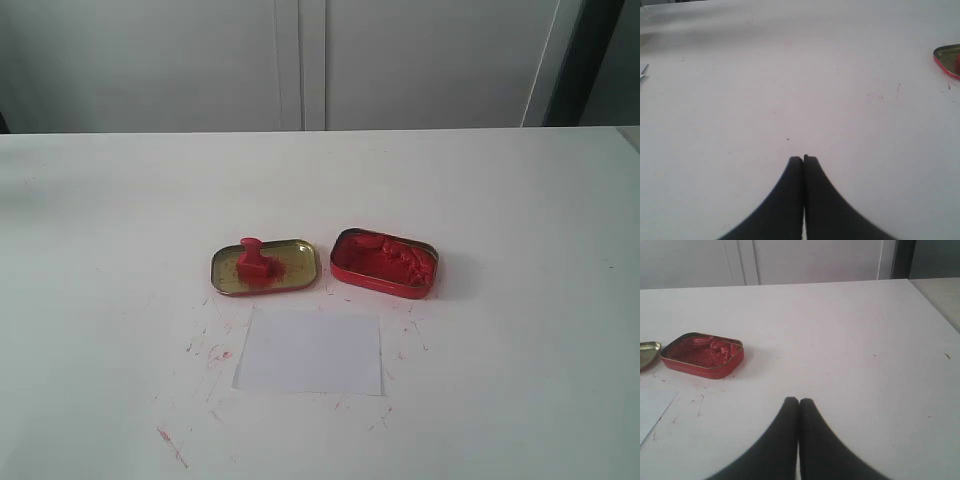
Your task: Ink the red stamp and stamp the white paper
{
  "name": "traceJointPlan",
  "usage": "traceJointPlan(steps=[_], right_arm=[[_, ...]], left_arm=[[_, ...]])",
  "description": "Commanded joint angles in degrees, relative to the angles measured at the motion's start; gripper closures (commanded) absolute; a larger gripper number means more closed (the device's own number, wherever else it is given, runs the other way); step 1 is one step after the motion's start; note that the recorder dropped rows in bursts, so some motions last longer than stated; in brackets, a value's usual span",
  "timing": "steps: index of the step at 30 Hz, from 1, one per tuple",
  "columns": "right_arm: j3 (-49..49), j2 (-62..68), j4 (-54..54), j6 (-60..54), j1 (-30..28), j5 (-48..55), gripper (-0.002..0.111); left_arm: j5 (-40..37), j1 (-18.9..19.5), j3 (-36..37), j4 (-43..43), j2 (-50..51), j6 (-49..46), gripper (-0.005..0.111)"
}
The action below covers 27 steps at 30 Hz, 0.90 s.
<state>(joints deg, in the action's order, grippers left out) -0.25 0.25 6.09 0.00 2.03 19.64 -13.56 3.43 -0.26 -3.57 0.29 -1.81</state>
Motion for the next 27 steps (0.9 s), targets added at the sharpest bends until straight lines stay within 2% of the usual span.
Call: traceJointPlan(steps=[1,23,27], right_arm=[[0.25,-0.25,-0.14,0.0,0.2,-0.5,0.108],[0.25,-0.25,-0.14,0.0,0.2,-0.5,0.108],[0.25,-0.25,-0.14,0.0,0.2,-0.5,0.108]], left_arm=[[0.28,-0.41,0.26,-0.43,-0.29,0.32,0.107],[0.28,-0.41,0.26,-0.43,-0.29,0.32,0.107],[3.67,-0.42,0.26,-0.43,-0.29,0.32,0.107]])
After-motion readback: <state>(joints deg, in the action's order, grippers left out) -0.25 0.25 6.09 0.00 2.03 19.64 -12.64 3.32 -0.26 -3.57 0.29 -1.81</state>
